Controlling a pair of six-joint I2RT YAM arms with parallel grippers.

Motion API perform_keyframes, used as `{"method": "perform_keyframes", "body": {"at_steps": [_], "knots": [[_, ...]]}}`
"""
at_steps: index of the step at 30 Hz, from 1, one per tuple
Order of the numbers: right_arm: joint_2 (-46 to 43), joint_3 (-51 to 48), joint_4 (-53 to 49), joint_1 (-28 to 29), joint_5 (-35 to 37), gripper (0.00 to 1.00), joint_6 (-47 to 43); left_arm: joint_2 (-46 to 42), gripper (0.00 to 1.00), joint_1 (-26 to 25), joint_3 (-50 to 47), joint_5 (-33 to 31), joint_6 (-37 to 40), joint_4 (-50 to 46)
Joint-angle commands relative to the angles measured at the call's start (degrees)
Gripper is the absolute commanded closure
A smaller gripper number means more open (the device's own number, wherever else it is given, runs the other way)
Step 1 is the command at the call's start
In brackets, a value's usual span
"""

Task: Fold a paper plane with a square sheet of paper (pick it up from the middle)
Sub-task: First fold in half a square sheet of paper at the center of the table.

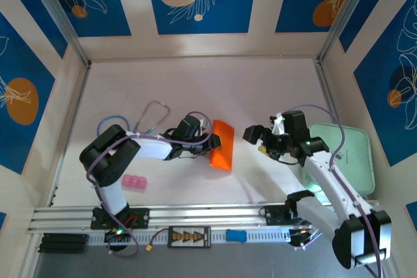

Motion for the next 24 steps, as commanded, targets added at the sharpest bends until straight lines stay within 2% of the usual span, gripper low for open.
{"method": "perform_keyframes", "body": {"at_steps": [1,4,9,12,19,24], "knots": [[-5.0,0.3,-7.6,-1.2,1.2,0.01,-1.5,0.8,0.61,0.6,-0.5,2.2,2.8,-1.9],[-5.4,0.9,-9.3,-2.2,1.3,0.02,-0.9,0.7,0.61,1.2,-0.9,2.5,4.7,-2.9],[-0.9,4.2,-15.8,-1.8,3.5,0.05,0.8,1.1,0.61,2.1,-1.8,4.8,4.5,-1.4],[-1.0,5.3,-18.3,0.0,7.5,0.06,3.6,1.1,0.61,2.8,-1.9,6.3,5.7,-2.6],[-6.5,0.0,-12.2,2.4,12.5,0.06,9.2,2.9,0.62,5.3,-2.6,9.8,8.8,-1.9],[-5.9,1.2,-13.0,2.9,13.6,0.06,5.8,5.2,0.62,5.4,-4.3,11.0,5.8,4.9]]}}
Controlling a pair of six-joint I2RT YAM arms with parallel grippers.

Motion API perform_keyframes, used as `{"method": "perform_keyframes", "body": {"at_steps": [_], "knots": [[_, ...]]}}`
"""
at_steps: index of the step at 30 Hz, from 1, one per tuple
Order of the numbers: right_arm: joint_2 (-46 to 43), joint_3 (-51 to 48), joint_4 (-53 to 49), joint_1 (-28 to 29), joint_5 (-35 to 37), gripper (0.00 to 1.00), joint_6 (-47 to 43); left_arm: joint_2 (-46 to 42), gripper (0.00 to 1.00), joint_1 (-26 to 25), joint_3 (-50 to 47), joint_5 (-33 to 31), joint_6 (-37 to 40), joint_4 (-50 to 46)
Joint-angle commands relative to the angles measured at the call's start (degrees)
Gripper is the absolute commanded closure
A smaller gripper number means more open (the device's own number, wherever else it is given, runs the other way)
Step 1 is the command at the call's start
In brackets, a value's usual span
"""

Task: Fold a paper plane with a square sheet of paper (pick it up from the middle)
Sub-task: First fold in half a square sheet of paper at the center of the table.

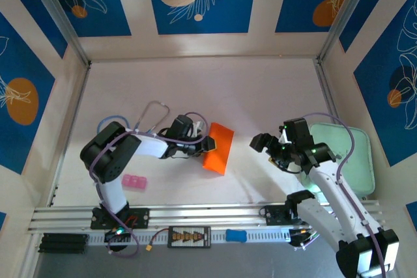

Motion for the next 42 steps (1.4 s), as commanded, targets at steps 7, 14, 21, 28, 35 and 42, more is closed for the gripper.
{"method": "perform_keyframes", "body": {"at_steps": [7,14,21,28,35,42], "knots": [[-1.6,0.1,5.5,0.0,2.1,0.06,-4.0,0.9,0.64,0.4,-3.1,-2.3,-0.5,0.7],[-1.1,-6.6,19.4,1.2,-9.4,0.07,0.7,0.2,0.63,0.3,-3.2,-4.0,0.2,-3.6],[1.2,-10.4,24.3,3.9,-9.6,0.08,2.6,0.0,0.63,0.3,-0.8,-6.0,1.4,-9.4],[1.9,-11.6,25.2,4.0,-8.6,0.08,2.9,-3.4,0.58,-0.6,-2.0,-9.7,0.2,-12.0],[3.6,-12.1,27.7,4.4,-10.1,0.08,4.5,-4.7,0.44,-2.1,0.4,-12.2,0.2,-18.8],[6.6,-11.5,29.6,4.6,-9.7,0.08,3.0,-7.2,0.34,-2.4,4.7,-18.8,7.2,-30.4]]}}
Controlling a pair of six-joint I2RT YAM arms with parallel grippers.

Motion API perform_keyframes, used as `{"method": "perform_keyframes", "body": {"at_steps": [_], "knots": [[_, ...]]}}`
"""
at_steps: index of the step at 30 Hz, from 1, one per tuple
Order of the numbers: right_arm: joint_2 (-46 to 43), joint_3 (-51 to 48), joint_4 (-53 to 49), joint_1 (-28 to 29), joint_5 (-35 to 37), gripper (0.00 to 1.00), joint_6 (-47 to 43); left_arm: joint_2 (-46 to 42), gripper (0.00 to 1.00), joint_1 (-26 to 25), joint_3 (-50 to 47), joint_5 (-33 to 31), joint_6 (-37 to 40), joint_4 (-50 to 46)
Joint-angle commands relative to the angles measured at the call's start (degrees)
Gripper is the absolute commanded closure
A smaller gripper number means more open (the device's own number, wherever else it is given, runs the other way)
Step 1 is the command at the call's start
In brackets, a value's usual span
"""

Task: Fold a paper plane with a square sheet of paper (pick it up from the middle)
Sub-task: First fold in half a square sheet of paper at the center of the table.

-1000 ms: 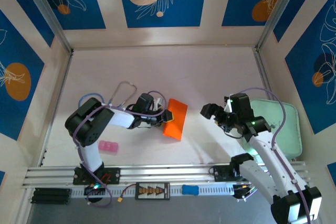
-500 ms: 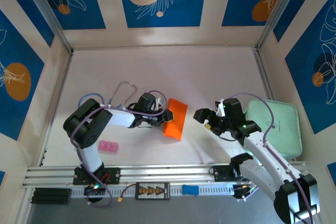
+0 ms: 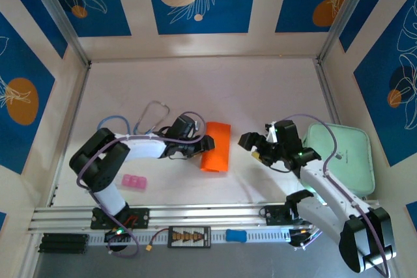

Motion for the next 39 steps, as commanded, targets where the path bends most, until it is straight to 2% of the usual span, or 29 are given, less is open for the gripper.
{"method": "perform_keyframes", "body": {"at_steps": [1,6,19,26,39], "knots": [[1.5,-0.3,1.3,0.4,-1.6,0.08,-0.6,0.6,0.35,0.0,2.4,-5.3,5.4,-11.9],[1.9,-1.9,1.7,1.5,-1.2,0.08,0.6,3.0,0.41,0.2,4.0,-3.1,6.9,-11.1],[1.0,-2.8,3.2,2.5,-1.0,0.08,1.4,2.5,0.55,0.7,2.9,-3.2,5.6,-9.2],[0.7,-3.7,2.8,3.4,-0.8,0.08,1.8,2.0,0.59,0.7,-0.8,1.8,-0.2,-1.3],[0.4,-4.8,3.4,3.5,0.2,0.08,2.3,2.8,0.6,-1.5,-2.9,4.9,-9.5,7.9]]}}
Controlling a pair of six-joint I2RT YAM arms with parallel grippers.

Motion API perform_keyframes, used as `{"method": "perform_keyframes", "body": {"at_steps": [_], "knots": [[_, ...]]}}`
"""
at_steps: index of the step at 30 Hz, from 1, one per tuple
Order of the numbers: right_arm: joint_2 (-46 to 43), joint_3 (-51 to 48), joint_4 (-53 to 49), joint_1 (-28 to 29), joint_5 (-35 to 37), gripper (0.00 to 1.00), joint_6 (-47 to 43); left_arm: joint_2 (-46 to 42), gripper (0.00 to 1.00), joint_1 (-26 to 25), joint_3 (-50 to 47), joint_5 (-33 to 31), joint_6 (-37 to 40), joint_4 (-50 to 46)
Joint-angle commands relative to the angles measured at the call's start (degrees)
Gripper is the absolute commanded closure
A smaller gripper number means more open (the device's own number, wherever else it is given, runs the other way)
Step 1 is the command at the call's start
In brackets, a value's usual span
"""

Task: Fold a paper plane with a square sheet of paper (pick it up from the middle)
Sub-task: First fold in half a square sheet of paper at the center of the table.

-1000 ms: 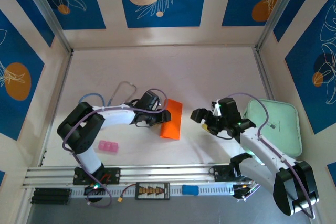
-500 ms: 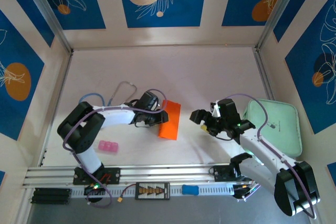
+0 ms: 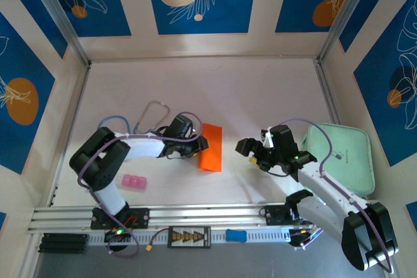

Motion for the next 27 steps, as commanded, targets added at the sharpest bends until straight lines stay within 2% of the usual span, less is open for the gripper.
{"method": "perform_keyframes", "body": {"at_steps": [1,11,17,21,27], "knots": [[0.5,-0.8,0.5,0.5,0.0,0.08,0.7,1.9,0.6,-2.5,-1.4,3.7,-3.9,5.6],[3.9,-0.6,2.6,0.9,-0.8,0.08,0.8,2.7,0.6,-3.9,-1.1,3.3,-4.8,5.9],[5.4,0.0,3.1,1.1,-0.4,0.08,0.0,1.0,0.58,-3.9,1.8,-1.5,-0.1,-3.9],[7.7,0.4,4.5,1.2,-1.2,0.08,-0.5,1.4,0.57,-3.7,3.5,-2.9,0.9,-6.2],[10.9,1.2,5.9,1.8,-2.0,0.08,-1.2,1.3,0.45,-3.7,5.1,-6.4,0.5,-9.7]]}}
